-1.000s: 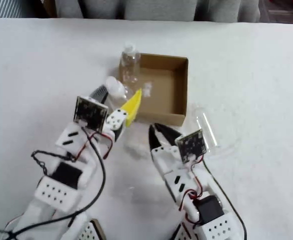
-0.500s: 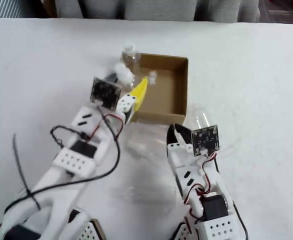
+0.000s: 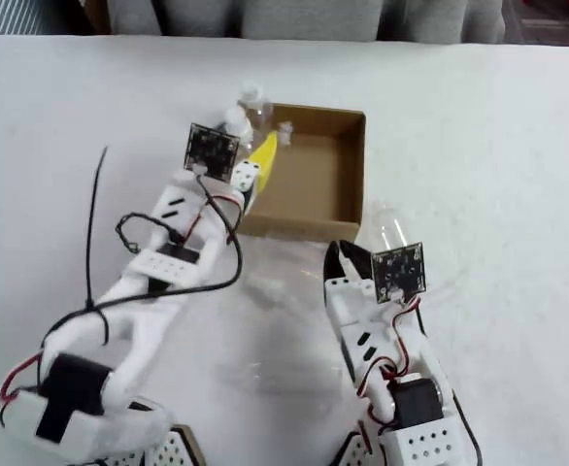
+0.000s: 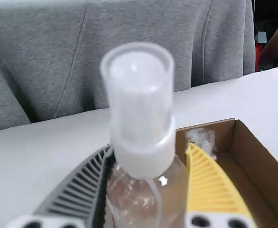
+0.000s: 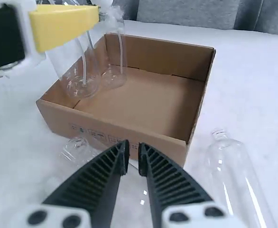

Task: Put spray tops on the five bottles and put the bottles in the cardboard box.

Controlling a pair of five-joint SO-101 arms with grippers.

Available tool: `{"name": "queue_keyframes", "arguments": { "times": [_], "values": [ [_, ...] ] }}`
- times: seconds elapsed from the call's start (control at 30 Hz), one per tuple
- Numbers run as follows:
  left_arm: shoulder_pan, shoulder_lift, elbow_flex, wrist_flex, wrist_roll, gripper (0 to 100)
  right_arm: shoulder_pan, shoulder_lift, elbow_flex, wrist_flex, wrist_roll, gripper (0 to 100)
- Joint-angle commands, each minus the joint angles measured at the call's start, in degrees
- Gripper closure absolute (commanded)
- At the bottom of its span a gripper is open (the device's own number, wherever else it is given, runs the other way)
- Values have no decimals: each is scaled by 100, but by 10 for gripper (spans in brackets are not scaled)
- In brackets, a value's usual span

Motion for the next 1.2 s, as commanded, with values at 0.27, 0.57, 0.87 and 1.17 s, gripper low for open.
{"name": "queue_keyframes", "arguments": {
  "times": [0.27,0.57,0.87,1.17],
  "values": [
    [-48,1033,-897,-440,18,980,31,-40,44,57,-35,983],
    [-57,1516,-1187,-448,18,980,40,-40,44,57,-35,983],
    [-286,1851,-1486,-448,202,980,57,-40,44,57,-26,983],
    [-268,1895,-1512,-448,325,980,57,-40,44,57,-18,983]
  ]
}}
